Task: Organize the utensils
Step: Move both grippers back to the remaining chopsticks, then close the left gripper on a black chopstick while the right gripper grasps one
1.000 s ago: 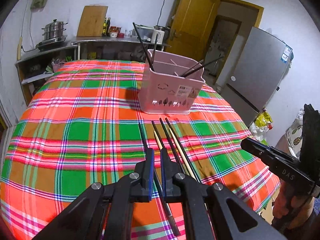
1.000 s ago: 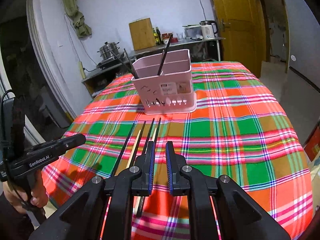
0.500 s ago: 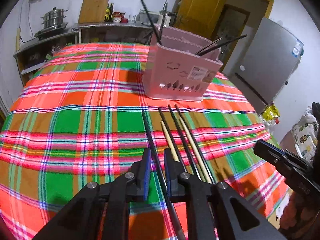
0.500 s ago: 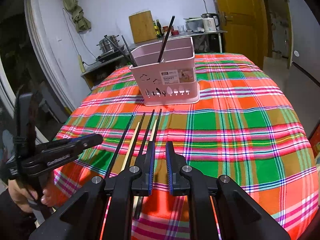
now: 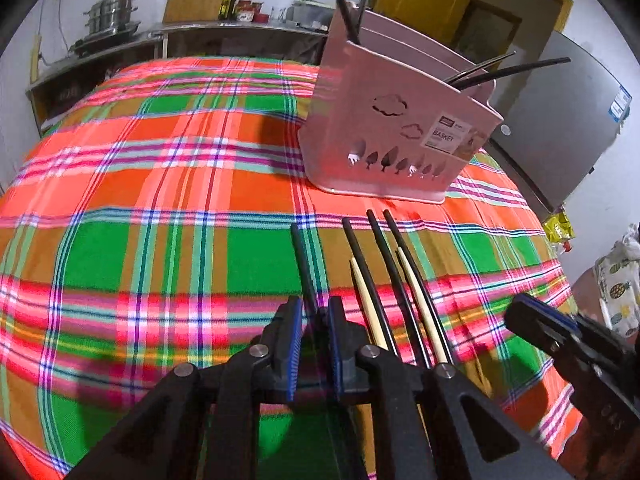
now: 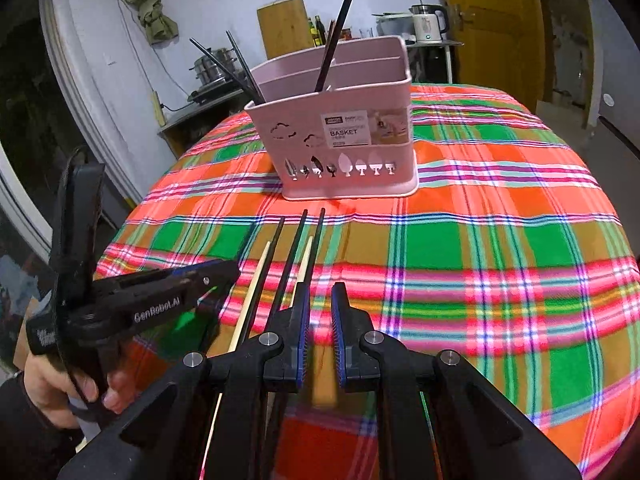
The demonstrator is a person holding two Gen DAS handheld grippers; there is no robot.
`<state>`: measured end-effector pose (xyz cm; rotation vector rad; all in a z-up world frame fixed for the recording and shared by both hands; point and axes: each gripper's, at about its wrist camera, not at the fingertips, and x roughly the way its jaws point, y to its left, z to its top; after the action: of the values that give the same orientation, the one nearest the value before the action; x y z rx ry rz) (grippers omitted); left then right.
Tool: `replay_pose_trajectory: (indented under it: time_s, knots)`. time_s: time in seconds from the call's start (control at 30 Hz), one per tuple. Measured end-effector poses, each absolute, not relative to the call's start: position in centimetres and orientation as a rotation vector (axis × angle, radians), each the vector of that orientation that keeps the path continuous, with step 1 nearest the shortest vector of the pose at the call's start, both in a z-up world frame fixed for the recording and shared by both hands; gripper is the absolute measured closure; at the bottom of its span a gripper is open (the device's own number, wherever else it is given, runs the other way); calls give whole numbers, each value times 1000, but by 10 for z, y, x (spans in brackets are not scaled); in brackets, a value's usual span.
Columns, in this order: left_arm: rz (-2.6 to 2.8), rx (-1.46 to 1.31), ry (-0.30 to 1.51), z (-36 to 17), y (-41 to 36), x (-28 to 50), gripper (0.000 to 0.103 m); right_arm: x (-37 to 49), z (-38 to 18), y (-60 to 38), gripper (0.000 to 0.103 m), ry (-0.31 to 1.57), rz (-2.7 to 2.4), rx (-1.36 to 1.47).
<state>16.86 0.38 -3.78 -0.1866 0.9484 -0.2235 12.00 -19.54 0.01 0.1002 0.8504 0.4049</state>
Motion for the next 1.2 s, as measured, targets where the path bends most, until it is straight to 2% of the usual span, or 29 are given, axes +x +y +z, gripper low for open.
replay_pose_trajectory:
  time_s: [0.13,0.53,0.93,1.2]
  knots:
    - [-219,-154,942,-38,3,173,94,140,-5,-187,92,872,407,97]
    - [-239,-210,929,-40,18,175,95,196,-20,-157,92,932,405,65]
    - [-248,-221,925,-41,21,176,95,214,-32,-149,92,975,391,37]
    - [-243,-207,943,-39,19,180,95,212,-31,-177,93,994,353,87]
